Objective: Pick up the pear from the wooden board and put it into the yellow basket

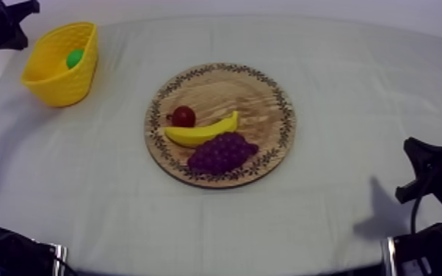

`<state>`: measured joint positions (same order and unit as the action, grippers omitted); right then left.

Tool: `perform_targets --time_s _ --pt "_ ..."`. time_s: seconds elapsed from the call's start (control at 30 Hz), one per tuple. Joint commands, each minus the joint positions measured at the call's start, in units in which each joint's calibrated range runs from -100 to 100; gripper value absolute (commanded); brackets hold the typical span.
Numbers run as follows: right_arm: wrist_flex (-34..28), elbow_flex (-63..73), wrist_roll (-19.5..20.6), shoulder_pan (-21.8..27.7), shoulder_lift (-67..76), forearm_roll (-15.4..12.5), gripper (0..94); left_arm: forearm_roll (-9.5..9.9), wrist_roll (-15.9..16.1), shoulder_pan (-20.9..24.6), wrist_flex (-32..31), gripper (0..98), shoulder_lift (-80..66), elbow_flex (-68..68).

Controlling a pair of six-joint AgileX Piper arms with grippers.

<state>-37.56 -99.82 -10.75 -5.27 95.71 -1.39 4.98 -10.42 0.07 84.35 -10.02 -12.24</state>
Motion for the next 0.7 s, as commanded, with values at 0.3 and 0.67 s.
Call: perform_targets --time_s 0.3,0.67 --pt "-0.02 0.05 0.03 -0.01 0.04 0.00 0.4 0.00 3.75 -3.44 -7.67 0.1 -17.99 -13.15" --pt "-0.02 0.05 0.00 -0.01 0.04 0.00 0.4 -0.07 4.20 -5.38 -11.10 0.0 -38.97 -26.60"
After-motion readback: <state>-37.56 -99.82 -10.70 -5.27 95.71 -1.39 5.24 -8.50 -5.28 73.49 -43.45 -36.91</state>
